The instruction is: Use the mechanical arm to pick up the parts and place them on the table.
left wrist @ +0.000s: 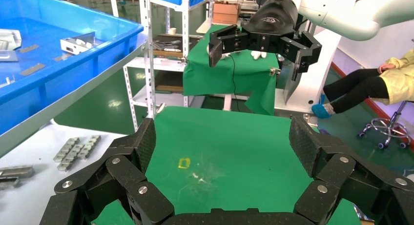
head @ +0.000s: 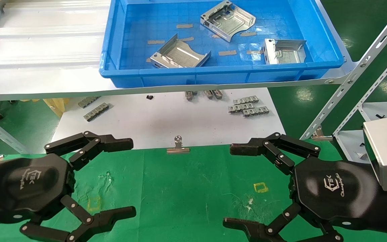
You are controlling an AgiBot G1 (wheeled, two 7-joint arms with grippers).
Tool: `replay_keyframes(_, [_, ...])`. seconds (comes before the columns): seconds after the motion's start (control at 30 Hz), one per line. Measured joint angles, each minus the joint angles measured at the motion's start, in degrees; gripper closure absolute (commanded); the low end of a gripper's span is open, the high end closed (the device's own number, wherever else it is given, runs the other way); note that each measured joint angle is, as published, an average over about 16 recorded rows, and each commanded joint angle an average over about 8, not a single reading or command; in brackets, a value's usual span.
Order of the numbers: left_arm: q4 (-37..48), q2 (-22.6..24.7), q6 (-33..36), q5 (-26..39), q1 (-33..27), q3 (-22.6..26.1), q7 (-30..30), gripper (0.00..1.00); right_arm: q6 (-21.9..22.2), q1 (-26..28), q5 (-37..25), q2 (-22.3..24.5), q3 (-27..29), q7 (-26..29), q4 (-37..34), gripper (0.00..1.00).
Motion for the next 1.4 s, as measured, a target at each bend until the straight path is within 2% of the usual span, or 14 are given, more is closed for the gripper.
replay_keyframes(0.2, [0.0, 0.0, 0.0, 0.0, 0.0, 0.0, 0.0, 0.0, 0.0, 0.0, 0.0, 0.0, 0.0, 0.0, 0.0, 0.0])
replay_keyframes(0.23, [0.0, 0.0, 0.0, 0.0, 0.0, 0.0, 0.0, 0.08, 0.0, 0.0, 0.0, 0.0, 0.0, 0.0, 0.0, 0.0])
replay_keyframes(0.47, [0.0, 0.0, 0.0, 0.0, 0.0, 0.0, 0.0, 0.95, 0.0, 0.0, 0.0, 0.0, 0.0, 0.0, 0.0, 0.0])
replay_keyframes(0.5, [0.0, 0.0, 0.0, 0.0, 0.0, 0.0, 0.0, 1.0, 0.0, 0.0, 0.0, 0.0, 0.0, 0.0, 0.0, 0.0])
replay_keyframes(1.4, [0.0, 0.0, 0.0, 0.0, 0.0, 0.0, 0.0, 1.0, 0.0, 0.0, 0.0, 0.0, 0.0, 0.0, 0.0, 0.0])
